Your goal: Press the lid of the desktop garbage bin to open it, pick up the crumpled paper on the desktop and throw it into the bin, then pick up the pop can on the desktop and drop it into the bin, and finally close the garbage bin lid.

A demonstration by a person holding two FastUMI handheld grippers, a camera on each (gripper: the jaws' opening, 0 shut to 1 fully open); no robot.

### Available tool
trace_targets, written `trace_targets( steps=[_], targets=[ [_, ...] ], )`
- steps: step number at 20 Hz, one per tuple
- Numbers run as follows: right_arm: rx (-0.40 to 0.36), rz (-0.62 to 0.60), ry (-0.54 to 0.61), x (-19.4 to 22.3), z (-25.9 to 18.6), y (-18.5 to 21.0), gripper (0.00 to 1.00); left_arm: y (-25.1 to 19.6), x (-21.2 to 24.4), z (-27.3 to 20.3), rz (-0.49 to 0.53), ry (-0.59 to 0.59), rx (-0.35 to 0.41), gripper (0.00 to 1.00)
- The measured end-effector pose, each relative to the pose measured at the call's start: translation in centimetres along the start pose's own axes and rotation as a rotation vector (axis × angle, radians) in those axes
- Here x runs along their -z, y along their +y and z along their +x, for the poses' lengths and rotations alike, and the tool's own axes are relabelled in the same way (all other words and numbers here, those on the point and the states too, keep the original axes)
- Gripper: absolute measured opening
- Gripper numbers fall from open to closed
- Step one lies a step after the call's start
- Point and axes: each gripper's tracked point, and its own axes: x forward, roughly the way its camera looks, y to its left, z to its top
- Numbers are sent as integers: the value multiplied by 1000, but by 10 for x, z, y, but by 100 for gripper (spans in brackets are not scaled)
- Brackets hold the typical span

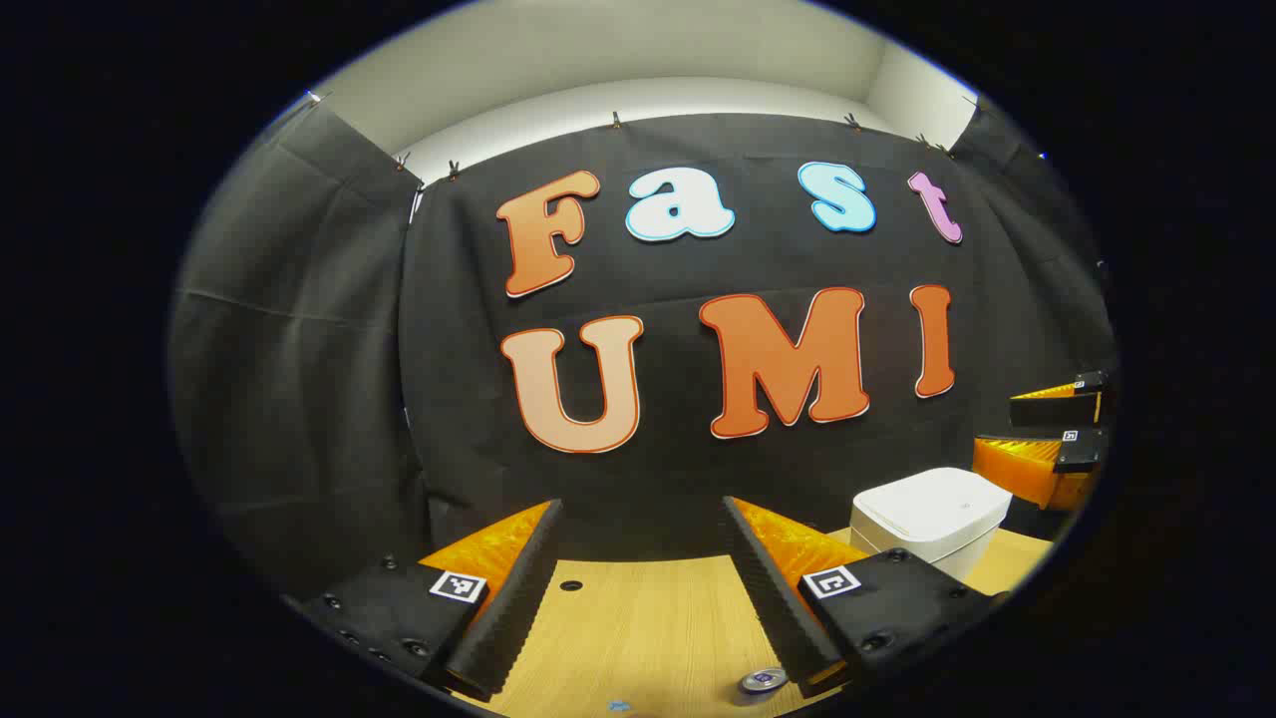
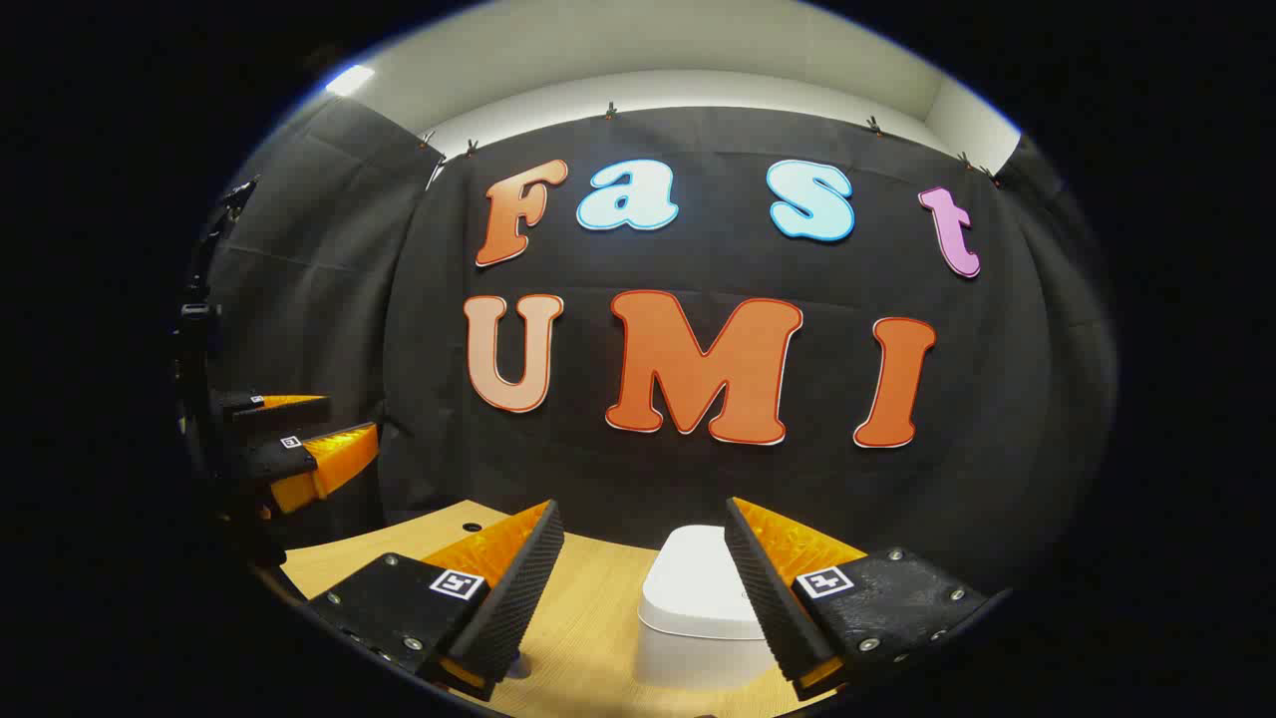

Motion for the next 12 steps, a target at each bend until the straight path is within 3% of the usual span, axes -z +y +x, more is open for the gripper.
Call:
trace_targets(
  steps=[2,3,12],
  targets=[
    [6,-17,0,-1,-3,-4,97,-3,-2,-3,-4,-1,2,95],
    [9,-25,-2,-2,-4,-6,97,-5,-4,-4,-5,-3,2,100],
    [-8,-23,-7,3,3,-19,94,-4,-8,-12,7,-7,-61,100]
  ],
)
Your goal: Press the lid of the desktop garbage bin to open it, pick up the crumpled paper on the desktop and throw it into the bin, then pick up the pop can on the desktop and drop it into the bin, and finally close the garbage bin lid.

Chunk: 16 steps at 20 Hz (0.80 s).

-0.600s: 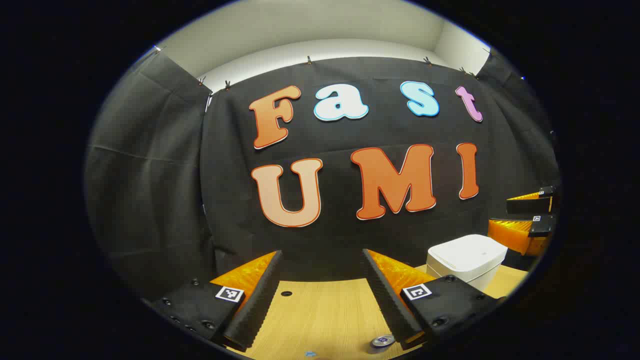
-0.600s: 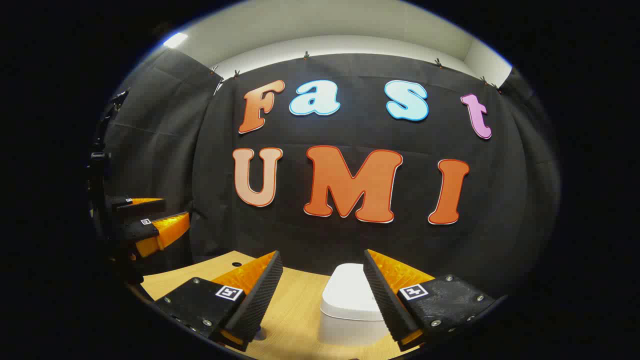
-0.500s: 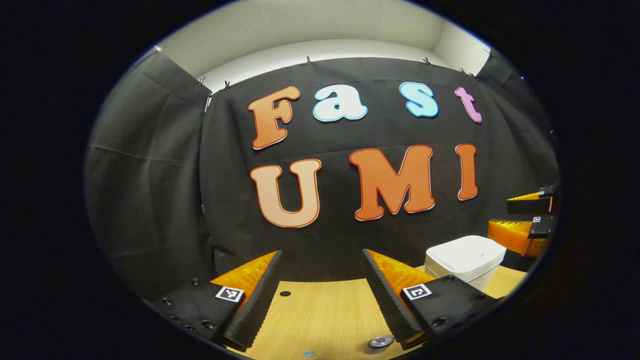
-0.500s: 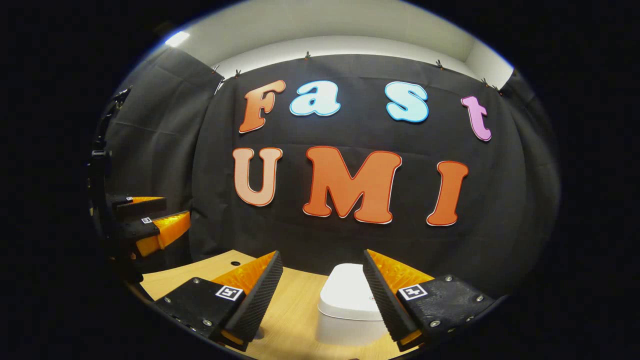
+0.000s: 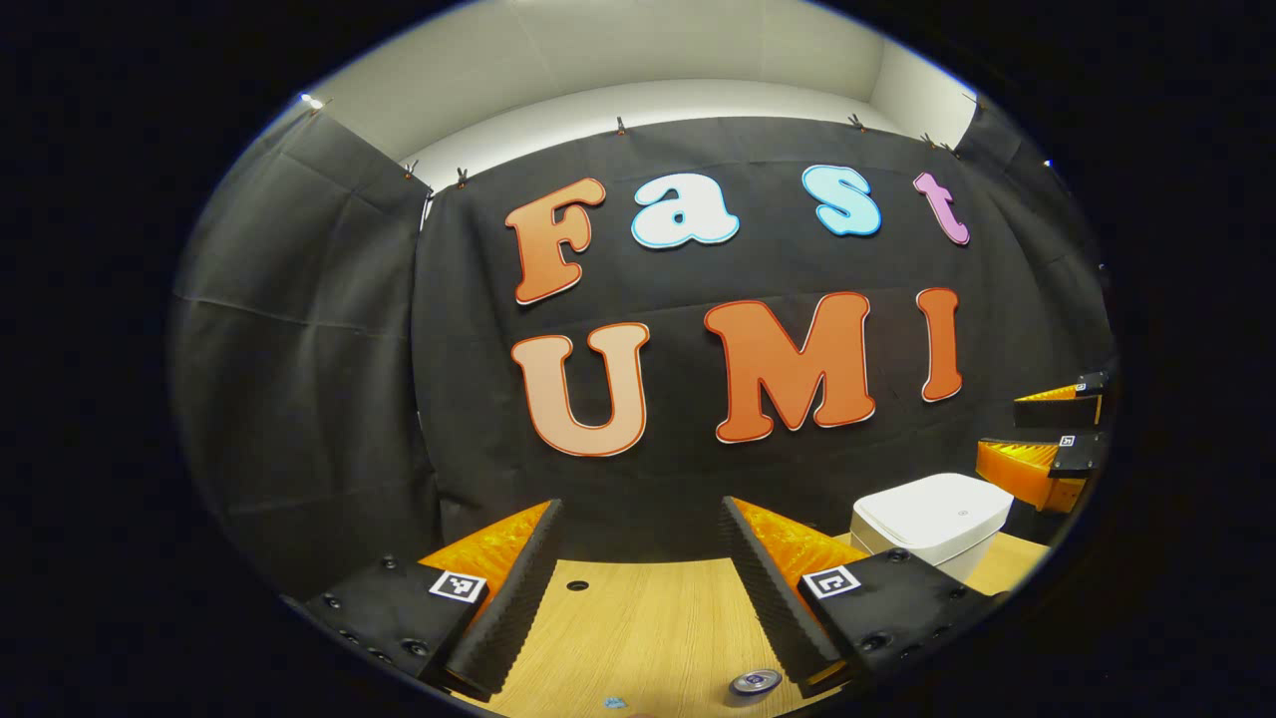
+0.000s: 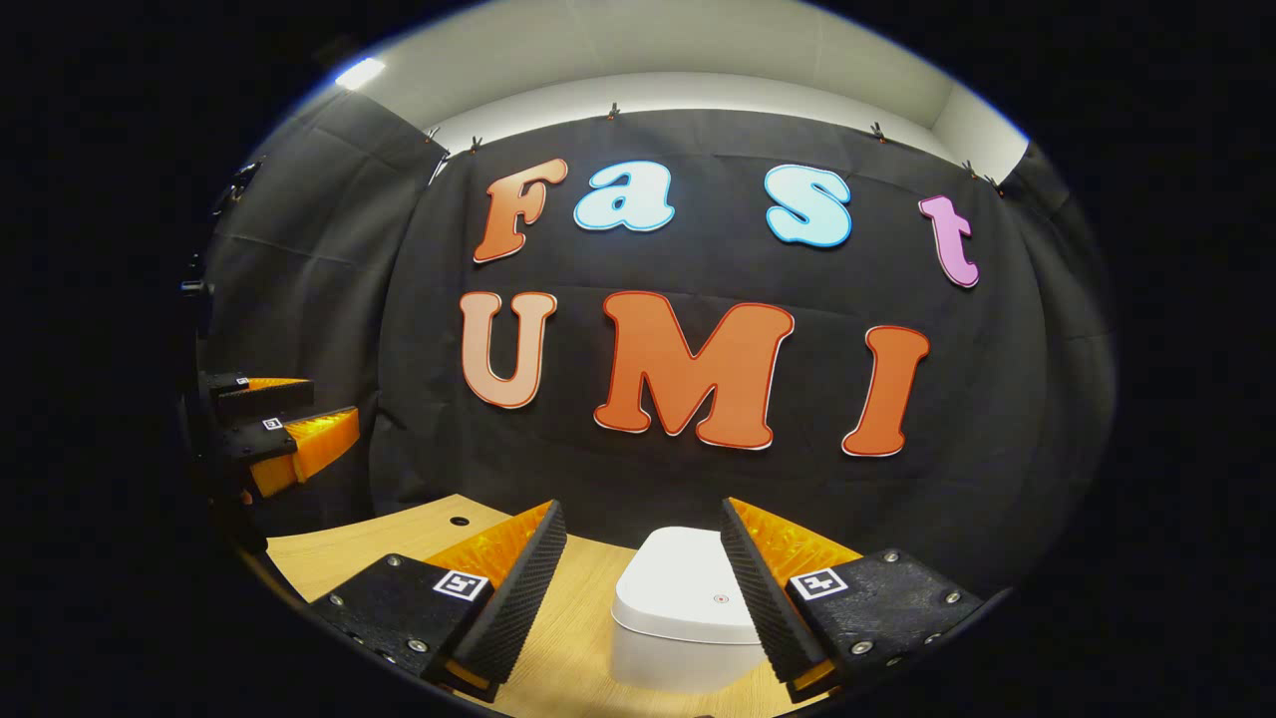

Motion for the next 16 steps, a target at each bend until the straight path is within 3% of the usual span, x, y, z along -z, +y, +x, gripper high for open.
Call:
trace_targets(
  steps=[2,4,8,9,10,11,16],
  targets=[
    [-15,9,-4,0,1,-1,94,-1,2,0,0,4,-18,95],
    [-17,11,4,5,6,-5,94,-4,5,-1,-1,15,-22,100],
    [27,-1,34,11,14,-10,94,0,7,6,11,13,2,99],
    [53,-12,50,14,19,-13,94,3,8,10,13,8,8,95],
    [92,-18,67,16,21,-19,93,5,8,14,19,6,25,100],
    [126,-13,80,20,21,-22,88,6,9,17,29,2,45,100],
    [262,-41,99,14,33,-28,86,25,13,36,66,-36,151,99]
  ],
)
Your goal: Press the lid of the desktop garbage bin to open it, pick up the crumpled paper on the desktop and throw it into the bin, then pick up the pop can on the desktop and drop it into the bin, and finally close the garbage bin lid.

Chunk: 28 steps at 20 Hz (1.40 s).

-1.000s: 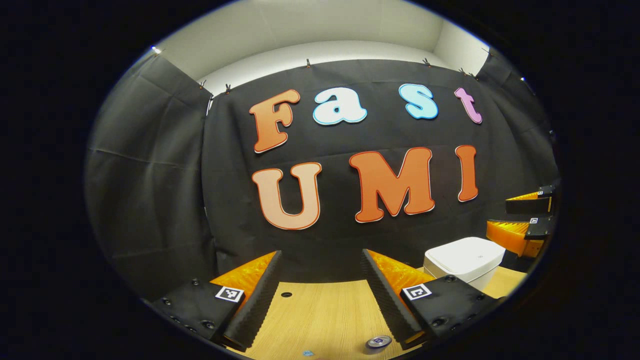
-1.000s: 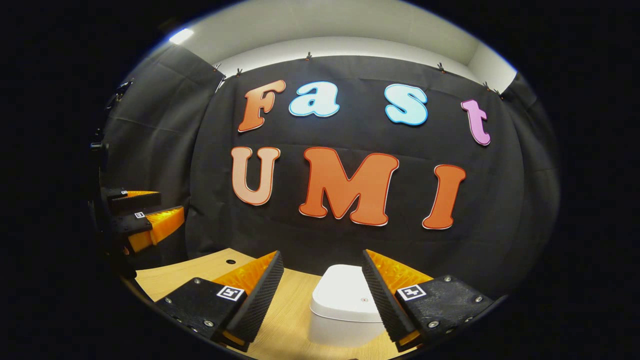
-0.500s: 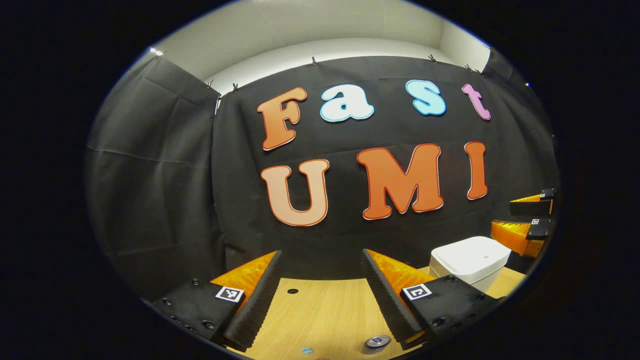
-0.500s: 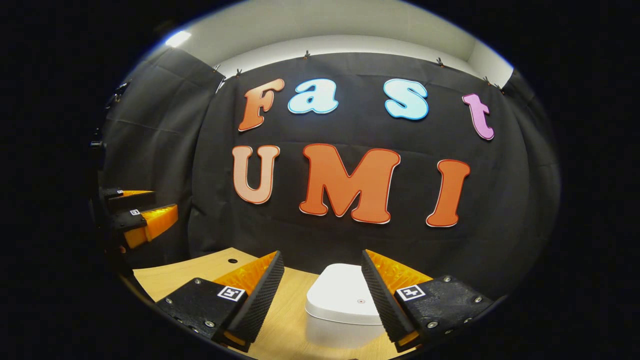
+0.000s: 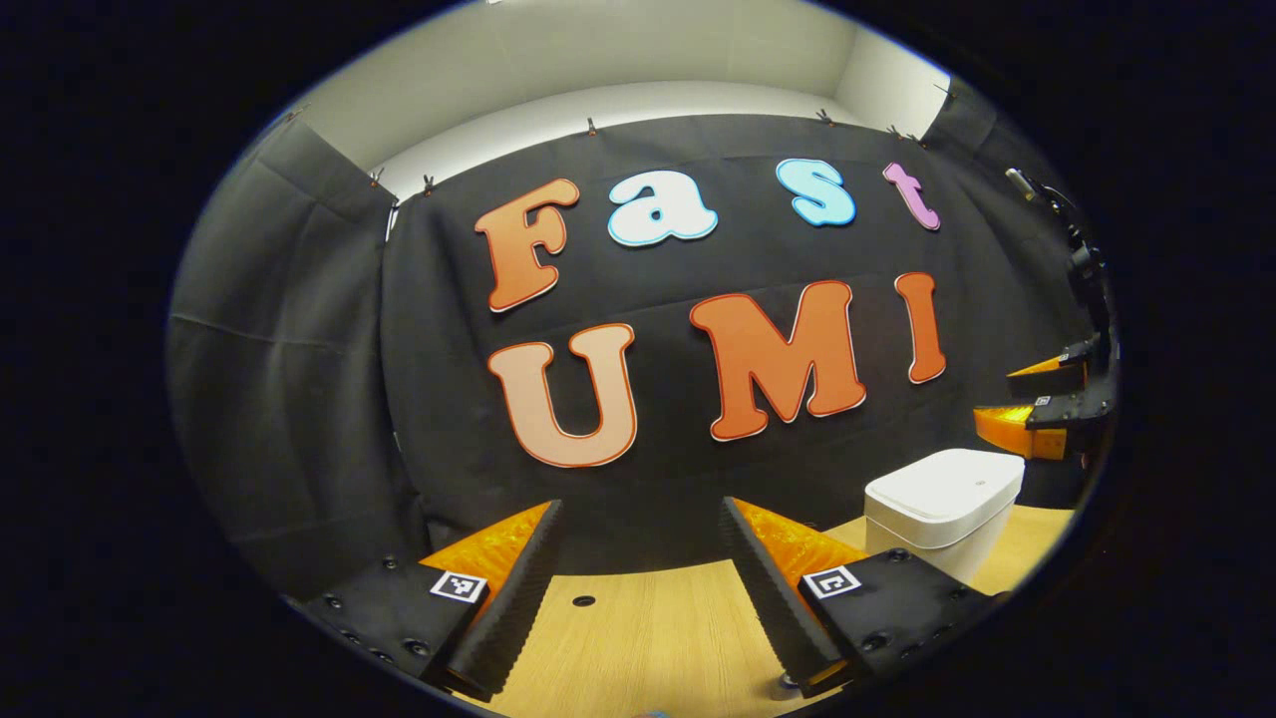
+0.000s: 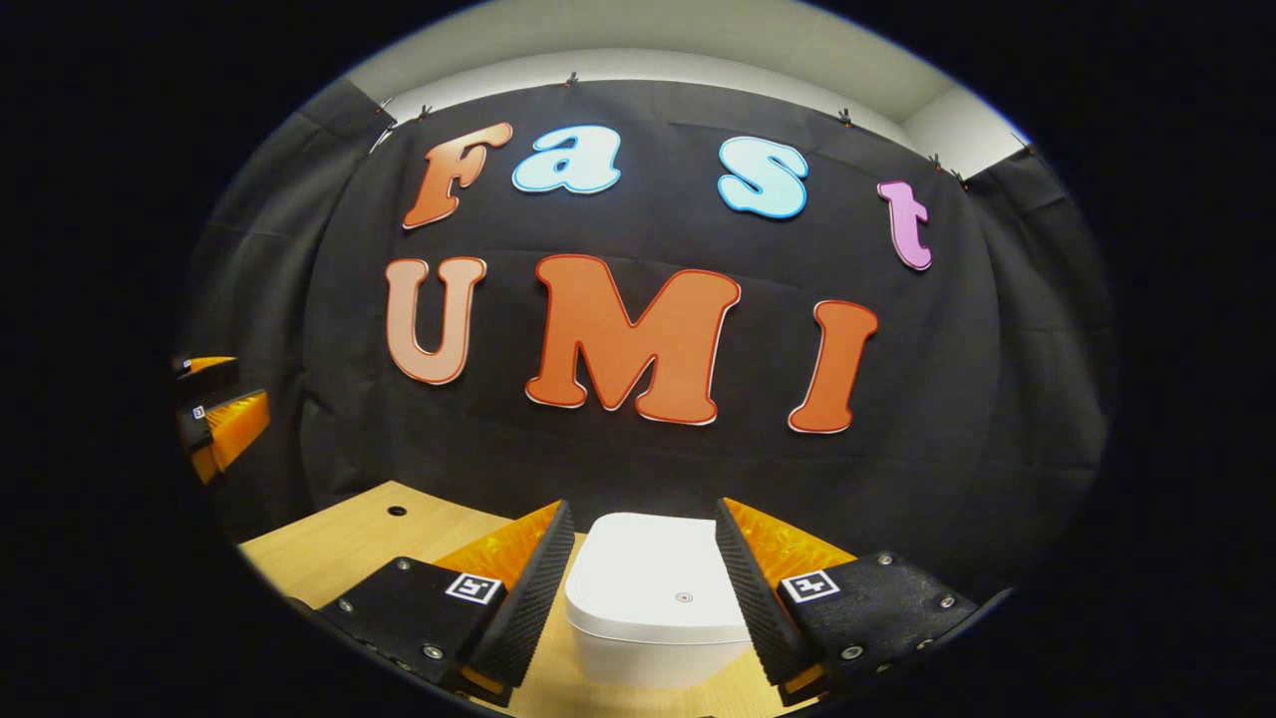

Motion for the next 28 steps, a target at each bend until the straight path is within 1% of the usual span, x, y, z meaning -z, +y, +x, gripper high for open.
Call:
trace_targets(
  steps=[2,3,4,5,6,7,8,9,10,11,12,13,14,15,17,20,21,24,26,28],
  targets=[
    [34,-33,1,-4,5,6,85,5,5,6,5,-11,52,100],
    [52,-45,6,-7,5,8,80,8,8,8,6,-18,77,100],
    [69,-63,4,-11,6,11,78,10,10,13,5,-25,102,99],
    [85,-83,6,-13,8,12,73,13,11,16,2,-30,126,99],
    [100,-101,8,-16,8,14,70,16,13,18,-4,-39,146,99],
    [111,-117,12,-19,6,17,61,18,13,21,-11,-46,165,99],
    [120,-131,17,-21,5,17,56,21,13,24,-13,-47,177,99],
    [126,-142,29,-23,4,18,45,26,13,27,-14,-51,177,99],
    [129,-147,47,-20,6,22,41,31,14,28,-19,-54,176,99],
    [124,-145,63,-18,5,25,29,35,14,28,-27,-55,169,99],
    [120,-135,78,-18,6,25,22,39,15,29,-35,-52,162,99],
    [118,-120,89,-16,8,24,11,42,17,30,-42,-48,152,99],
    [119,-104,98,-15,10,21,7,44,19,29,-45,-42,142,99],
    [114,-85,107,-15,13,19,1,47,22,29,-44,-35,131,99],
    [90,-46,112,-15,17,17,1,49,27,31,-42,-19,110,99],
    [87,-68,119,-9,26,3,1,55,33,33,-41,7,69,99],
    [75,-71,126,-6,29,1,1,55,36,33,-40,16,54,99],
    [60,-49,179,16,38,-11,1,57,39,34,-28,39,5,99],
    [70,-21,222,33,44,-23,1,53,41,37,-21,61,-5,99],
    [42,15,257,49,48,-23,1,46,46,39,-11,85,-3,99]
  ],
)
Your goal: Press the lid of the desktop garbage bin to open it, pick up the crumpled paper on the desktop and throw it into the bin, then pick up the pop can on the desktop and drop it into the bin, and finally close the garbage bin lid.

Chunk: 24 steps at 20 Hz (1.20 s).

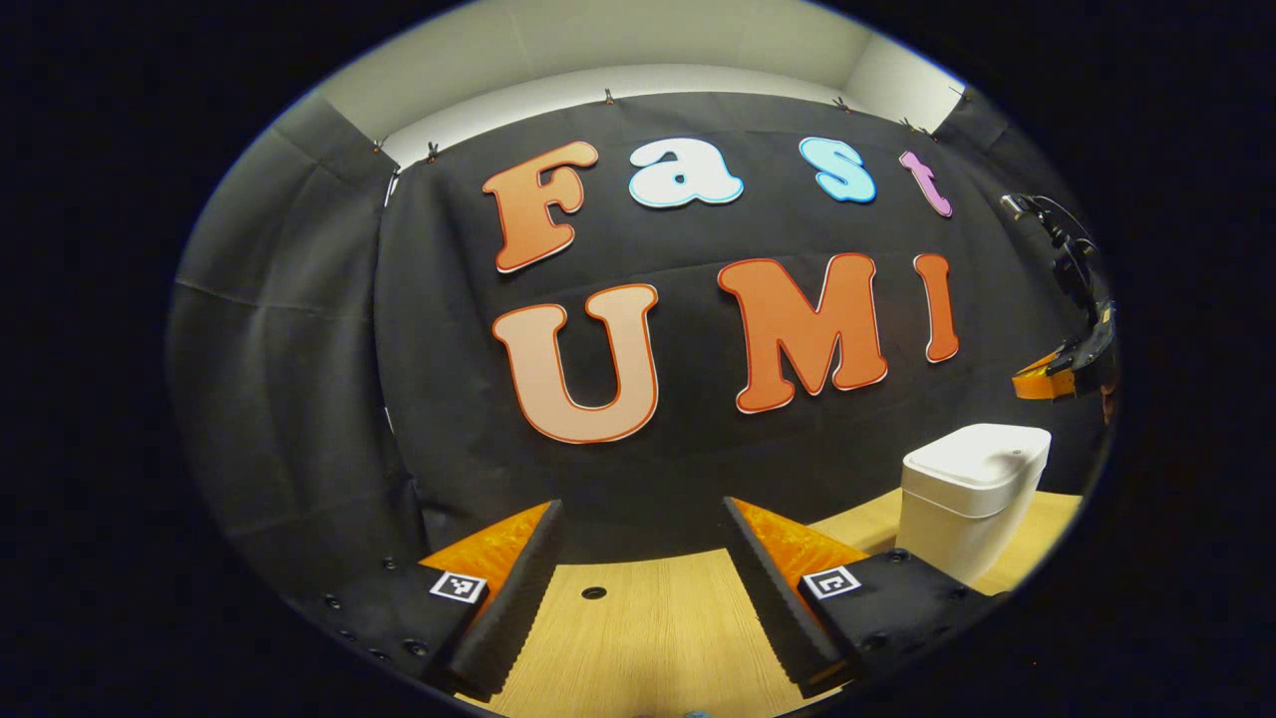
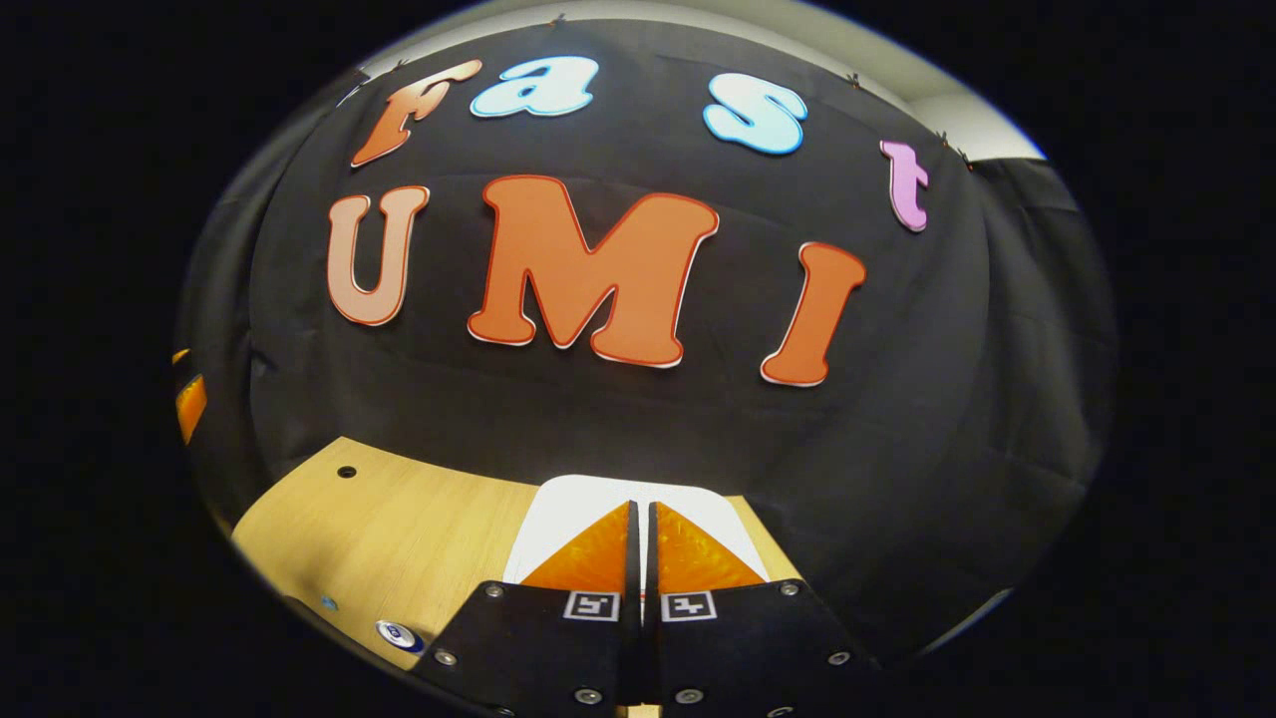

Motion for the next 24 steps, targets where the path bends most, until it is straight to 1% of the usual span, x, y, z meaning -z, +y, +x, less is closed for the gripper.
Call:
trace_targets(
  steps=[3,4,6,7,9,13,15,17,20,22,24],
  targets=[
    [-26,8,47,20,9,-5,1,-9,0,2,10,20,-5,99],
    [-51,14,60,25,10,-2,1,-13,2,3,12,25,-4,95],
    [-74,11,71,34,13,0,1,-21,3,5,13,35,0,95],
    [-83,3,80,39,14,2,1,-25,4,5,15,40,3,99],
    [-86,-9,103,50,18,1,1,-31,1,7,19,46,9,99],
    [-57,-25,154,70,23,-7,1,-38,2,7,24,57,7,99],
    [-78,-34,180,78,22,-2,1,-41,5,6,21,69,9,99],
    [-79,-33,178,78,23,-2,1,-42,5,5,22,78,7,99],
    [-102,7,217,83,22,-3,1,-44,5,3,26,85,6,100],
    [-112,31,223,84,24,-5,1,-45,5,1,27,86,2,99],
    [-110,19,211,81,24,-4,1,-47,5,0,25,86,1,99]
  ],
)
